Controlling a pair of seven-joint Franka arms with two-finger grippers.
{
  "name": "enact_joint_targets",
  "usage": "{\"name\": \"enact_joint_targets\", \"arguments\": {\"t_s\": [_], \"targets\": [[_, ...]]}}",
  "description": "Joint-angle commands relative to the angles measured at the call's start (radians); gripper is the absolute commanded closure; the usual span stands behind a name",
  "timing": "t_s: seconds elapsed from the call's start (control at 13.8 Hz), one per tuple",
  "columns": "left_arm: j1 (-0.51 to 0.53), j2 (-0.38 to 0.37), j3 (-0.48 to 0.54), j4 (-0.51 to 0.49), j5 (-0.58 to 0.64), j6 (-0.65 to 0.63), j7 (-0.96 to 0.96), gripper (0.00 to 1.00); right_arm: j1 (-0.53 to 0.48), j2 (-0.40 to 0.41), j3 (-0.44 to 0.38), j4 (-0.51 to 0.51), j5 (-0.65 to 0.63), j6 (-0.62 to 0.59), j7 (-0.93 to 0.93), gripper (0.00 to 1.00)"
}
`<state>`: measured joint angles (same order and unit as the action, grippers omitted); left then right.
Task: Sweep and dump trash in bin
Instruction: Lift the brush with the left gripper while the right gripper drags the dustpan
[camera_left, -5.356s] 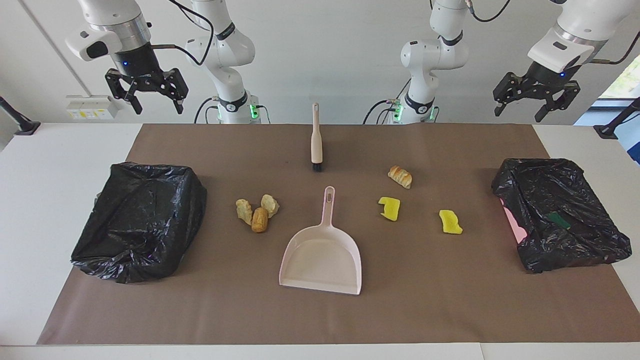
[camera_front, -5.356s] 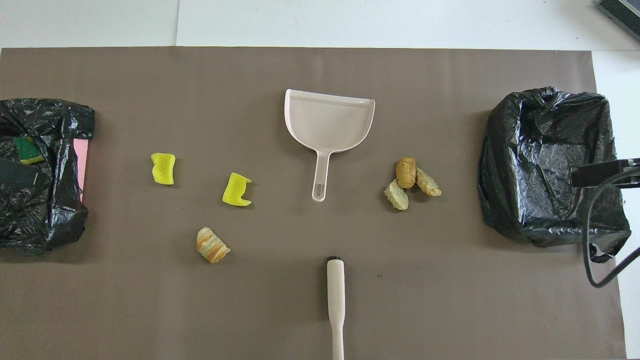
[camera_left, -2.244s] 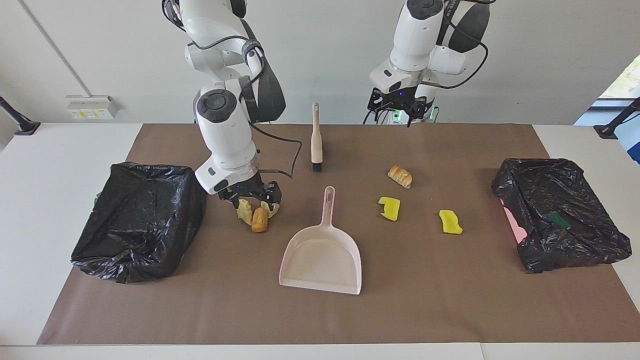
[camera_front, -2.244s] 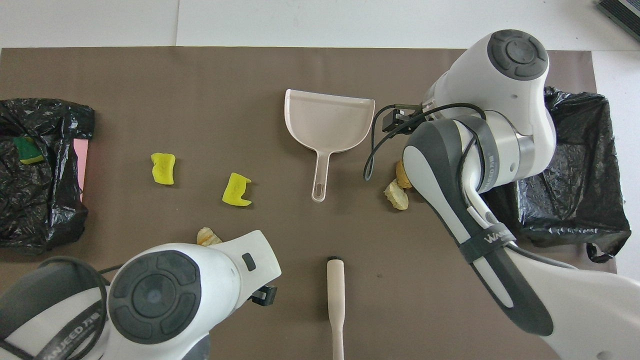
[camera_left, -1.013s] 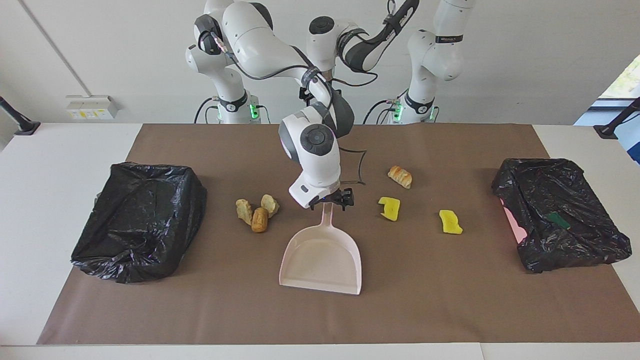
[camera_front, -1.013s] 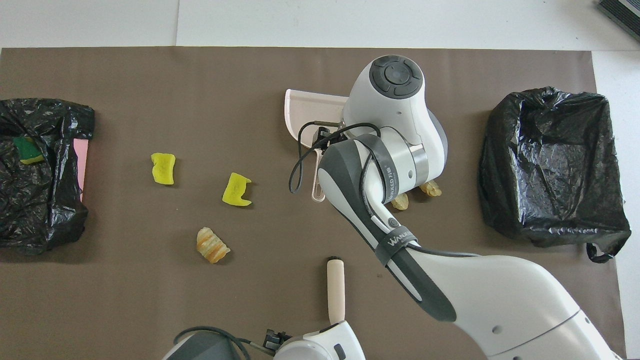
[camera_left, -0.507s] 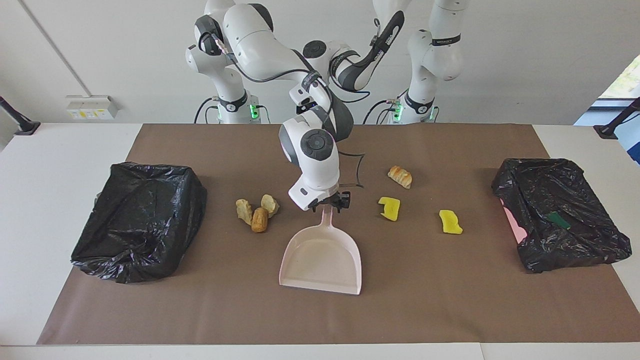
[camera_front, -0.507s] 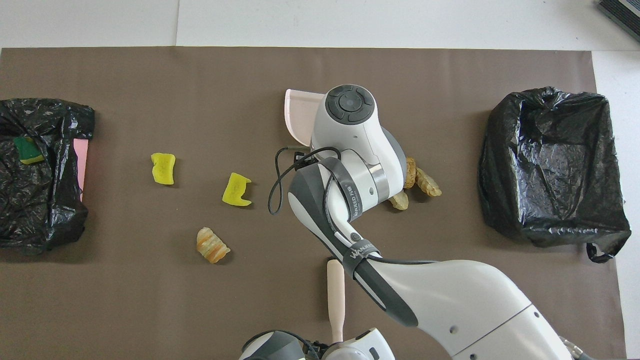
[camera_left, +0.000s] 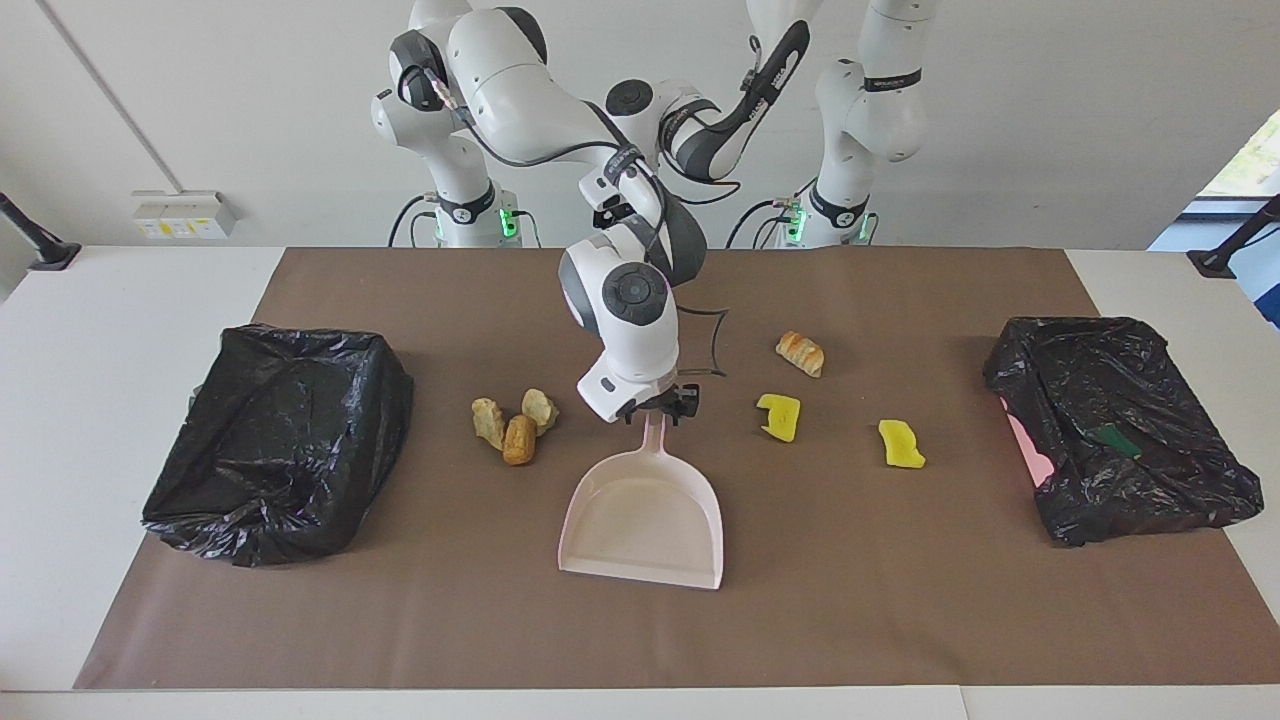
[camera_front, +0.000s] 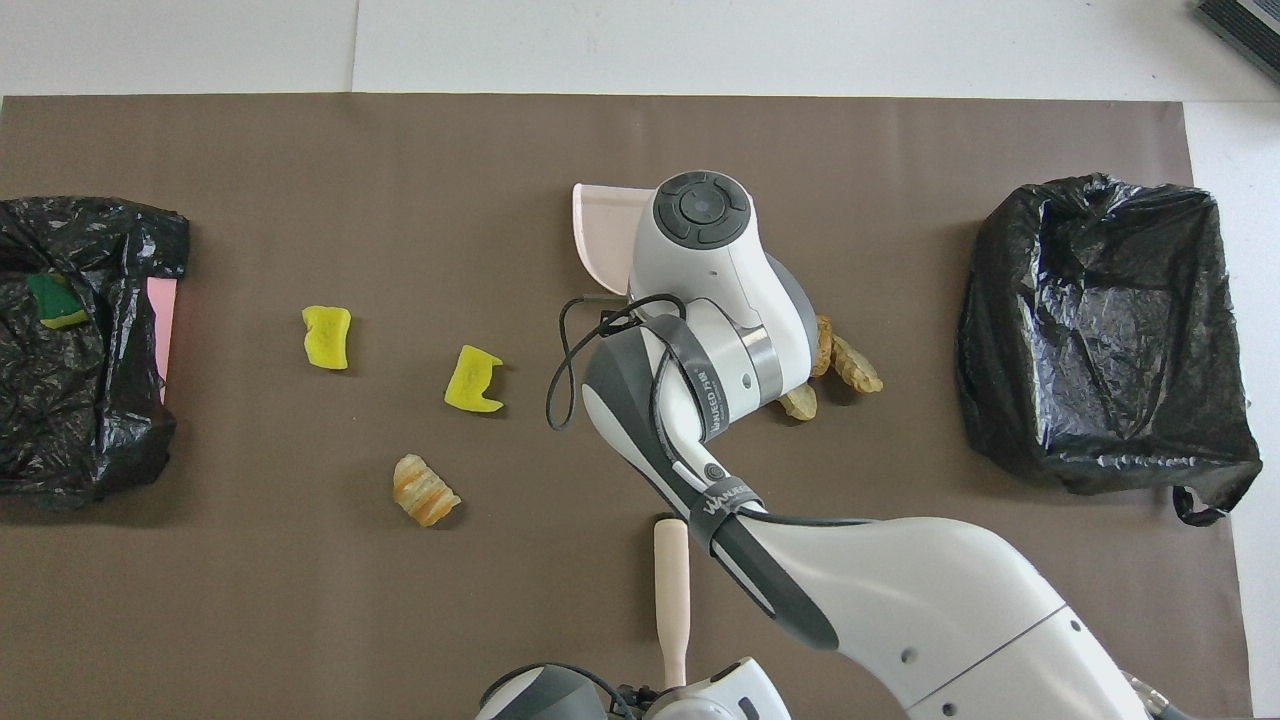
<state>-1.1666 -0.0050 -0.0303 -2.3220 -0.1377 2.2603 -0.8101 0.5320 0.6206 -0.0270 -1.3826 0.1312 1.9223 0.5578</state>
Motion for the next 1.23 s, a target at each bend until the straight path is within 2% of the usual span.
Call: {"name": "enact_joint_targets", "arguments": {"t_s": [0.0, 0.14, 0.43, 0.58, 0.87, 1.01, 1.16], "targets": [[-0.016, -0.016, 0.013, 0.006, -0.013, -0.031, -0.011, 0.91, -0.015, -0.012, 0.007, 0.004, -0.018, -0.019, 0.007, 1.00], [-0.016, -0.020, 0.019, 0.012, -0.013, -0.048, -0.008, 0.99, -0.029, -0.037, -0.007, 0.004, -0.021, -0.028, -0.033, 1.00], [0.017, -0.046, 0.026, 0.016, -0.005, -0.097, -0.003, 1.00, -0.134, -0.137, 0.001, -0.025, -0.004, -0.051, -0.511, 1.00], [0.053, -0.061, 0.026, 0.027, -0.005, -0.148, -0.003, 1.00, -0.167, -0.195, -0.004, -0.048, -0.005, -0.092, -0.669, 1.00], [0.152, -0.076, 0.027, 0.084, 0.003, -0.289, 0.035, 1.00, -0.242, -0.294, -0.007, -0.105, -0.060, -0.218, -0.961, 1.00], [0.232, -0.076, 0.026, 0.102, 0.048, -0.301, 0.055, 1.00, -0.254, -0.317, -0.007, -0.115, -0.119, -0.279, -1.089, 1.00], [0.322, -0.095, 0.026, 0.122, 0.078, -0.317, 0.075, 1.00, -0.259, -0.337, -0.007, -0.151, -0.183, -0.296, -1.304, 1.00]]}}
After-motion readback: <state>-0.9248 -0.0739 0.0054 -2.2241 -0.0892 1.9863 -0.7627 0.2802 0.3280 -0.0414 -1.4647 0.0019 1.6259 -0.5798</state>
